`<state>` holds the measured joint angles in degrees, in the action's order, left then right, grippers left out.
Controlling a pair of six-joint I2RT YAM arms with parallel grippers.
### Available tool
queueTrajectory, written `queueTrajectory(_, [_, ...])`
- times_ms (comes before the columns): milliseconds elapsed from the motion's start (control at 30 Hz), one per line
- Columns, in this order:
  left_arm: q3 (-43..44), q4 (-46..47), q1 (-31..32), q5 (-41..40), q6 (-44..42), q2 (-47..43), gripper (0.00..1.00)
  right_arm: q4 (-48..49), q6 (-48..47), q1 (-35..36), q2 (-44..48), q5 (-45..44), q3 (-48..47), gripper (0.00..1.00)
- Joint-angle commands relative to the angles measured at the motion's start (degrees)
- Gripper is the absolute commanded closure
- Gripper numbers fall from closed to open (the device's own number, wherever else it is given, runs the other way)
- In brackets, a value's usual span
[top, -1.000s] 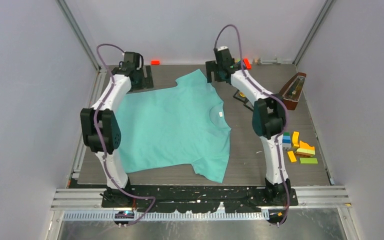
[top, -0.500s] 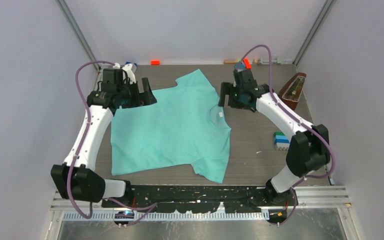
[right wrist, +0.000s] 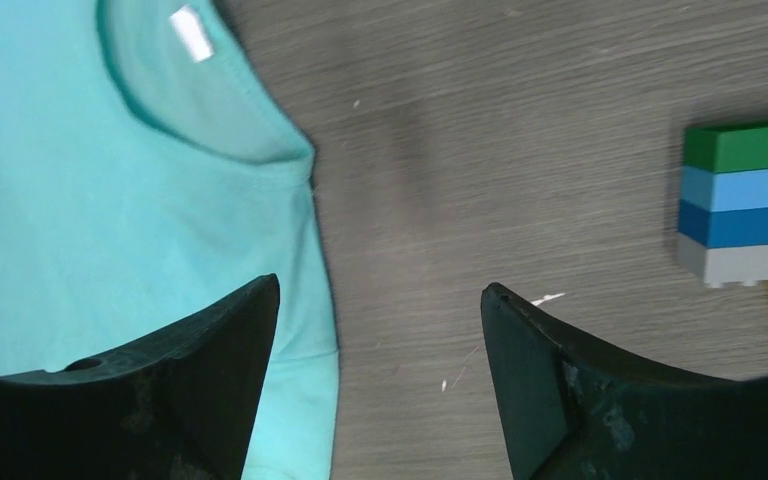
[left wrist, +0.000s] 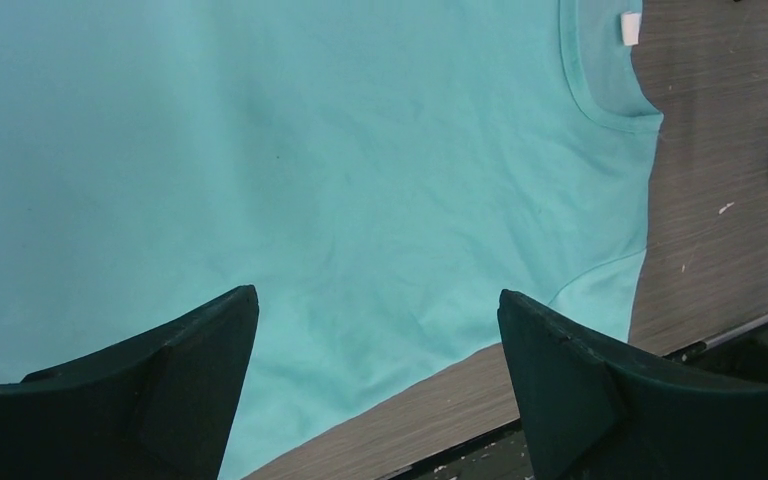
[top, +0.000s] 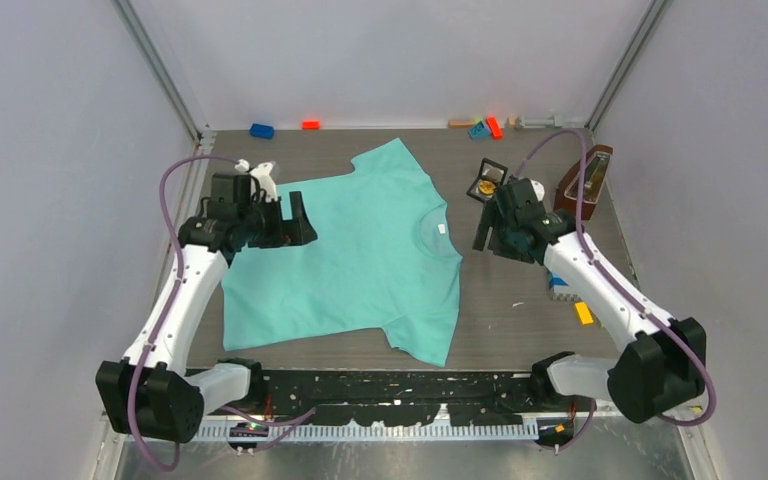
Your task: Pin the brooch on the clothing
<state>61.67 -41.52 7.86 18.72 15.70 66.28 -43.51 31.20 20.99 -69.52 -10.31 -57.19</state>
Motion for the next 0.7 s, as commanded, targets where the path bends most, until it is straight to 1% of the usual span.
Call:
queueTrajectory(0, [-0.10,3.37,0.14,-5.22,-2.43,-4.95,0.07,1.71,-0.35,-2.33,-6.64,-9.42,-5.60,0.24])
queueTrajectory(133, [-1.80,3.89,0.10,-8.44,-3.04,-8.35,0.06,6.27,-2.66,-6.55,-14.53,-10.21,-8.94,0.31])
queueTrajectory(233, [-2.54,3.86,0.14,-7.96,-2.91,-9.44,0.06,11.07,-3.63,-10.75,-20.84,-10.76,-10.85,0.32])
queueTrajectory(367, [-3.09,4.49,0.14,-4.93,-1.73,-8.90,0.06,16.94,-4.37,-15.00,-29.10,-8.33,-13.95,0.31])
queueTrajectory(433, [-3.16,4.47,0.14,-3.55,-1.47,-8.12,0.06,18.09,-4.92,-16.75,-33.28,-7.03,-16.80,0.26])
queueTrajectory(500, [-3.01,4.15,0.14,-3.47,-1.38,-7.67,0.06,19.41,-5.66,-17.98,-36.65,-5.79,-19.04,0.24])
queueTrajectory(667, [-3.05,4.29,0.14,-3.51,-1.38,-7.73,0.06,20.90,-6.66,-20.16,-42.97,-1.56,-23.74,0.22])
